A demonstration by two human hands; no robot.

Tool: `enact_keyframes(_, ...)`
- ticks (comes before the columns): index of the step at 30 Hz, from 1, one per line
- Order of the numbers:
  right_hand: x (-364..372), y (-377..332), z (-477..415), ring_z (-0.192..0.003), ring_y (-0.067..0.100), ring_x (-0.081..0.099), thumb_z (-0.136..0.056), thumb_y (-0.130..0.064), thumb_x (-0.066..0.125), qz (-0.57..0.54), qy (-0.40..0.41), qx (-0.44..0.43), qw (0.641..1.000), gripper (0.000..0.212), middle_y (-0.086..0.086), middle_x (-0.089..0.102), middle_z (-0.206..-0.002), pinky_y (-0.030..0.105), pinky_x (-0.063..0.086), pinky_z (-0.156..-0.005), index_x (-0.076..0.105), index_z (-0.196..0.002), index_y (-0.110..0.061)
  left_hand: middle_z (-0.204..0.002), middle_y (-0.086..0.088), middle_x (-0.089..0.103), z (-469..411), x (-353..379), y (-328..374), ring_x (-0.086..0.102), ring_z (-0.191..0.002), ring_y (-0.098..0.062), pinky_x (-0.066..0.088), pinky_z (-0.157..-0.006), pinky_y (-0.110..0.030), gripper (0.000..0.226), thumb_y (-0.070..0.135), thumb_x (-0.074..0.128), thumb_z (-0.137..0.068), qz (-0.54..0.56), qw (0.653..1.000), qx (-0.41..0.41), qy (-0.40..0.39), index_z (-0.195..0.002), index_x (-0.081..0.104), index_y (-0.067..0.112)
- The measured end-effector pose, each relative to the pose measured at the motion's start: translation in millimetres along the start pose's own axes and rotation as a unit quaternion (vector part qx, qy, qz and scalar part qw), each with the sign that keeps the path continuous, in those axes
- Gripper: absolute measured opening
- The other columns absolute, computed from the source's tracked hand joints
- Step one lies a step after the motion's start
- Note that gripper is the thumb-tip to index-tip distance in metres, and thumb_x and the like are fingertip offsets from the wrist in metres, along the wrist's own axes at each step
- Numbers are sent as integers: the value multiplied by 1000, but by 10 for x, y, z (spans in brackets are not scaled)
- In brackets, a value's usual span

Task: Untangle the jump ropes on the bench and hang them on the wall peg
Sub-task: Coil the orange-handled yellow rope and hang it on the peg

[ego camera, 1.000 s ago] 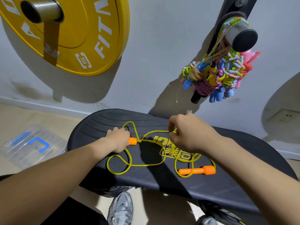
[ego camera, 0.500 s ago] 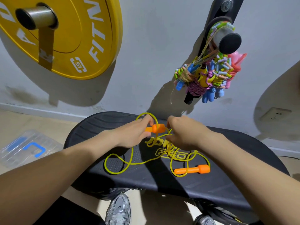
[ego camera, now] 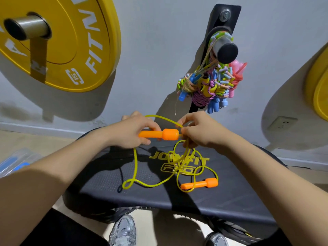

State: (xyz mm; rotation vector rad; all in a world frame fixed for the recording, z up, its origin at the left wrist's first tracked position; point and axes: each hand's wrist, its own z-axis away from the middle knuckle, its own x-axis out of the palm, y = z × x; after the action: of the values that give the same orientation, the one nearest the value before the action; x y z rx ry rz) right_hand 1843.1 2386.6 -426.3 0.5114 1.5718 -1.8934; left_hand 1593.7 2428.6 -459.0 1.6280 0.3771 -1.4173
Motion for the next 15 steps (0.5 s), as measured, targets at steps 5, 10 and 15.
enact_keyframes(5,-31,146,-46,-63,33,74,-111,-18,46,25,39,15,999,12,19,70,-91,44,65,-55,56,-109,-13,-110,-7,78,-23,-123,114,71,-107,-36,57,-96,-51,48,-15,65,-84,209,977,42,18,-87,75,32)
enact_keyframes(10,150,305,-125,-71,36,70,-105,-17,53,312,-5,11,950,9,21,68,-104,38,55,-53,59,-100,-12,-123,-19,70,-171,-88,248,61,-111,-21,45,-102,-36,41,20,53,-71,277,959,-15,57,-105,75,22)
enact_keyframes(15,221,404,-116,-55,24,71,-112,-18,47,67,-167,33,983,27,18,73,-80,31,58,-51,67,-100,-6,-82,-6,69,-206,-90,171,61,-80,-13,45,-83,-26,44,51,56,-68,336,940,1,61,-77,66,10)
